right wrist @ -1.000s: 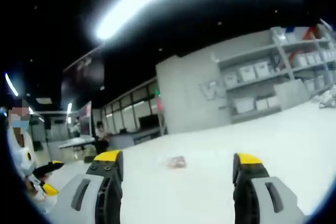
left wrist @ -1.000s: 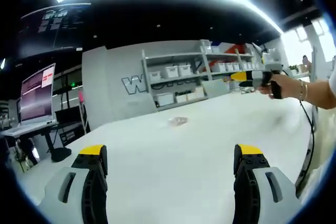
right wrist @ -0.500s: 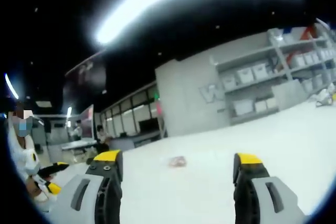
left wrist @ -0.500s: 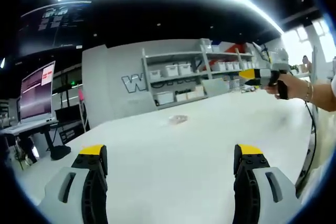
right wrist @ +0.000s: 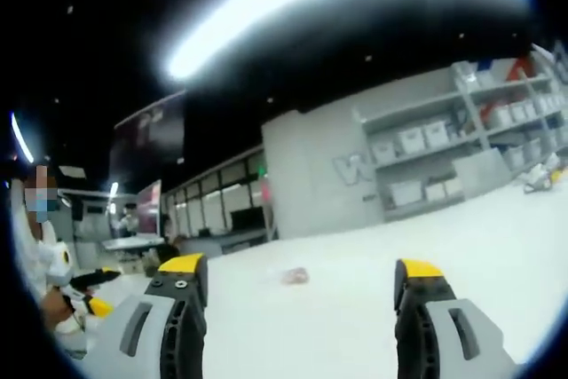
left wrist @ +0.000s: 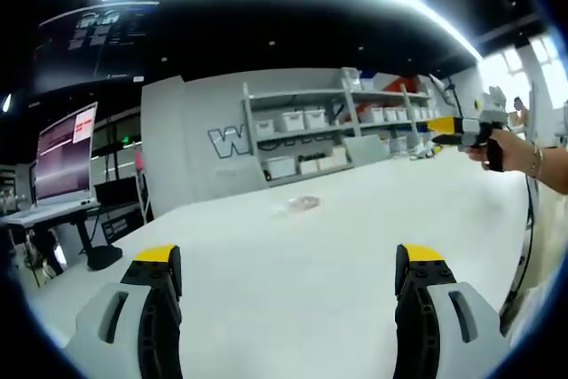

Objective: Open the resealable bag by pulling the two sides of the seal apart until the entire bag opening is separated and visibly accessible.

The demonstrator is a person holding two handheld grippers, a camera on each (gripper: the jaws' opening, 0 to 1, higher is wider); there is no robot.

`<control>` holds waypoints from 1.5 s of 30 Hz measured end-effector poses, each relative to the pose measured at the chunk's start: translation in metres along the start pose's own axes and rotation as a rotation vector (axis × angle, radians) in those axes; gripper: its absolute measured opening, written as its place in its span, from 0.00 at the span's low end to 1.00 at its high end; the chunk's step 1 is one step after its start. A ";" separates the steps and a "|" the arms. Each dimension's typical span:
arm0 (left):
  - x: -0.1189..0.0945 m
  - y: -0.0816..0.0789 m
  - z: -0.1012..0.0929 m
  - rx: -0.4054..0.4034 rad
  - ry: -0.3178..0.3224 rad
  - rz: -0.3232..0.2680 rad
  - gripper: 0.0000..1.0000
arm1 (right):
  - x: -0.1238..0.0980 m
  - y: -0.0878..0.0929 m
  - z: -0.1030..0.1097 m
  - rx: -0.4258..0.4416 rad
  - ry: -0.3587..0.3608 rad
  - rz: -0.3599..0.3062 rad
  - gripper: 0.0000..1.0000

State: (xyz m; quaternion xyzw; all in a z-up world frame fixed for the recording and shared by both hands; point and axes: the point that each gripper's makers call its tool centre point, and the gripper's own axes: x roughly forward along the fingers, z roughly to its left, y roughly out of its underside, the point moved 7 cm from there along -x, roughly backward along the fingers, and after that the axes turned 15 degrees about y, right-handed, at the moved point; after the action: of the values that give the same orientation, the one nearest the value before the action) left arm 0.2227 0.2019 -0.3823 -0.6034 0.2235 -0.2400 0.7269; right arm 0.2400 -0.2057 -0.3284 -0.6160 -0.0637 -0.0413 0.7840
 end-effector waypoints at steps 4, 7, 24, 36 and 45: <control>0.000 0.001 0.000 -0.001 0.000 0.002 0.99 | -0.011 -0.001 -0.005 0.015 0.010 -0.010 0.88; 0.000 0.001 0.000 -0.003 0.002 0.003 0.99 | -0.020 0.003 -0.009 0.023 0.014 -0.008 0.89; 0.002 0.004 0.000 0.004 -0.006 0.009 0.98 | -0.061 -0.004 -0.036 0.010 0.091 -0.077 0.90; 0.004 0.005 0.006 0.015 -0.025 0.003 0.97 | -0.079 0.000 -0.061 0.041 0.149 -0.103 0.91; -0.001 0.008 0.020 -0.006 -0.071 -0.009 0.97 | -0.084 -0.001 -0.067 0.030 0.176 -0.125 0.91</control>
State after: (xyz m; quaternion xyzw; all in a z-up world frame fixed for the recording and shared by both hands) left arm 0.2351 0.2188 -0.3868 -0.6148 0.1957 -0.2212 0.7313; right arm 0.1601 -0.2722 -0.3556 -0.5930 -0.0338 -0.1432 0.7917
